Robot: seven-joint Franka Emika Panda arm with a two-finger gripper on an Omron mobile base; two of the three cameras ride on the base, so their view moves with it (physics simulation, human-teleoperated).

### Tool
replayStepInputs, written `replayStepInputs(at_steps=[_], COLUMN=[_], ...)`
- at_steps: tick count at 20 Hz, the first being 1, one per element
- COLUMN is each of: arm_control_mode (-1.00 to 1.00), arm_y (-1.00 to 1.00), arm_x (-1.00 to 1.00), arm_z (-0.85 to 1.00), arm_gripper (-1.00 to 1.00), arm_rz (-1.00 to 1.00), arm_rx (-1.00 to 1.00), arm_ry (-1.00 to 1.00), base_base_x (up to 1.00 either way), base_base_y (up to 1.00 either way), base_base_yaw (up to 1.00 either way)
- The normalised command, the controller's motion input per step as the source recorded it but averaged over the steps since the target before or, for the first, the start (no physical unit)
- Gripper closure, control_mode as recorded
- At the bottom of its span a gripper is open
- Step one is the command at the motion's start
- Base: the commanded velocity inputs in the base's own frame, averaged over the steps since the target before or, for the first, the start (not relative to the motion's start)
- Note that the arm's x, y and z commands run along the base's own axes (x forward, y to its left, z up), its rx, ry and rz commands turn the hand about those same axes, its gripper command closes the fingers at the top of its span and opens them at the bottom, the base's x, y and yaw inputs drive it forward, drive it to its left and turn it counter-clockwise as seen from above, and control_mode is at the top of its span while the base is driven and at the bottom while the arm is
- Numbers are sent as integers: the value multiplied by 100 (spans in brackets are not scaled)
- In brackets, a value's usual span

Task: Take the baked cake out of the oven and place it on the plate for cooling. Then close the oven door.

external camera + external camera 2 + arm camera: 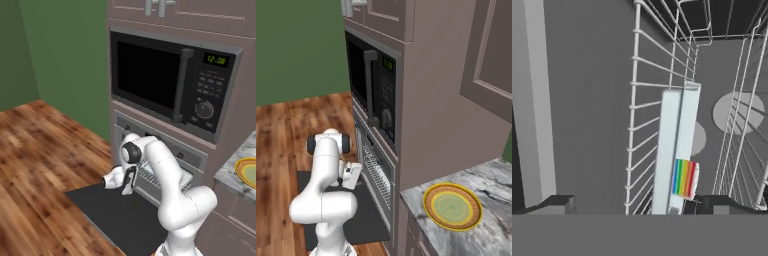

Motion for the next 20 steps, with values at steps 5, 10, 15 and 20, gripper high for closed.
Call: replayStepInputs(at_steps=[5, 10, 15, 20], arm_control_mode=[-100, -100, -100, -100], arm_y=[-21, -19, -18, -18], arm_x=[40, 29, 31, 40], arm_z=[-43, -30, -36, -30], arm_gripper=[-100, -100, -100, -100], arm_rz=[4, 3, 3, 3], arm_rx=[0, 0, 0, 0], arm_ry=[3, 0, 3, 6], base_base_x=[0, 0, 0, 0], base_base_y=[0, 0, 0, 0], base_base_yaw=[0, 0, 0, 0])
